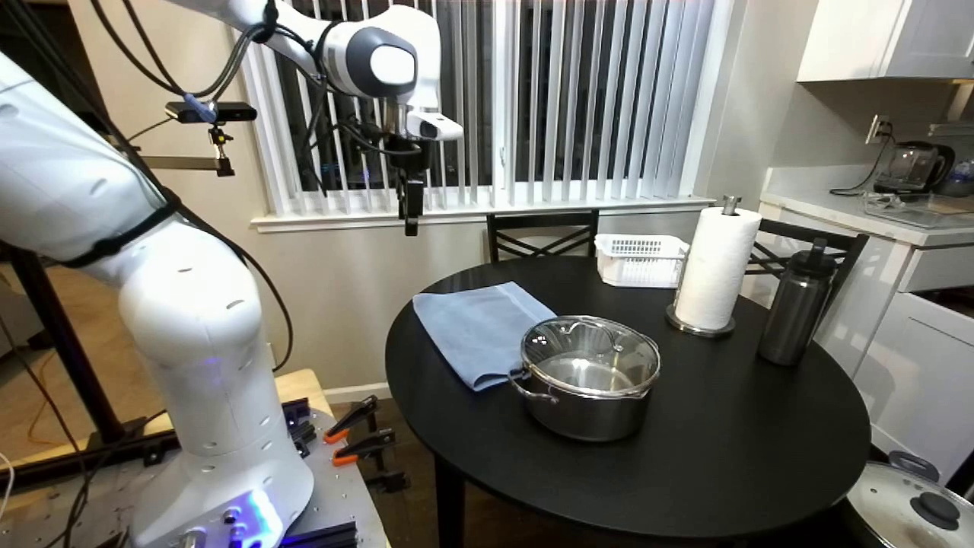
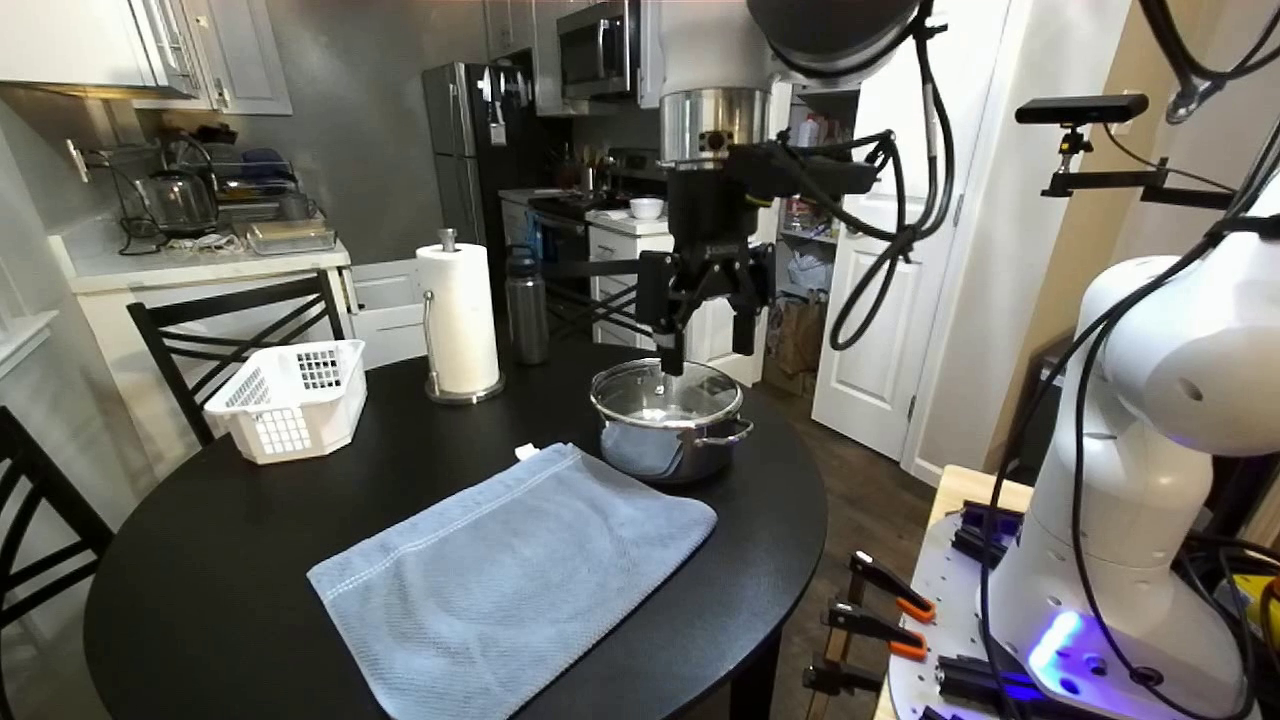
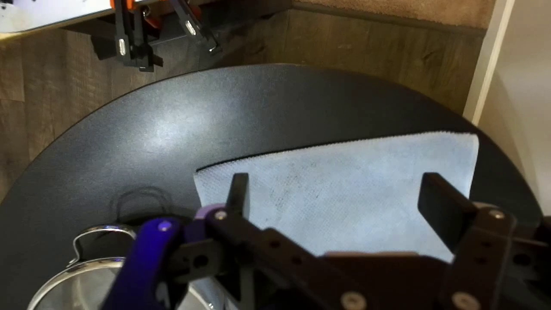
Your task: Remove the lid from the pot
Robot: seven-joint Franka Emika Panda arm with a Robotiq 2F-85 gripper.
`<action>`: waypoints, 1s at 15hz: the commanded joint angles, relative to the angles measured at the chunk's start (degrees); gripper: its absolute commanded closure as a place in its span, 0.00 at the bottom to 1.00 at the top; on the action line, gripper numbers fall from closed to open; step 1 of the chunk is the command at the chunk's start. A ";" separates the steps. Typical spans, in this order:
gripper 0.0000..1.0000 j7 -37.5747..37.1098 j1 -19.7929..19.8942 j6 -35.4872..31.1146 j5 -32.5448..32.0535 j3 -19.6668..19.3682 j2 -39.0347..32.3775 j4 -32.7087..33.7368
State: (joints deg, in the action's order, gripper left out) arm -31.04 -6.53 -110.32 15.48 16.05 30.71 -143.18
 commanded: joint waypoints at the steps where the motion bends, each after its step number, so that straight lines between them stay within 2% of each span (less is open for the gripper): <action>1: 0.00 -0.61 5.30 -1.97 0.35 -5.67 -3.30 2.54; 6: 0.00 -3.18 10.18 -4.79 3.76 -11.90 -6.03 5.42; 9: 0.00 -7.03 11.15 -8.97 7.23 -13.11 -7.54 5.47; 13: 0.00 -13.07 10.41 -16.01 13.48 -13.44 -8.35 4.41; 14: 0.00 -10.25 10.49 -12.92 10.10 -13.81 -7.95 4.96; 15: 0.00 -11.15 10.34 -13.98 11.17 -13.85 -8.22 4.96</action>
State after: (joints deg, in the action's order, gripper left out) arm -42.03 4.23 -124.40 26.93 2.62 22.50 -138.31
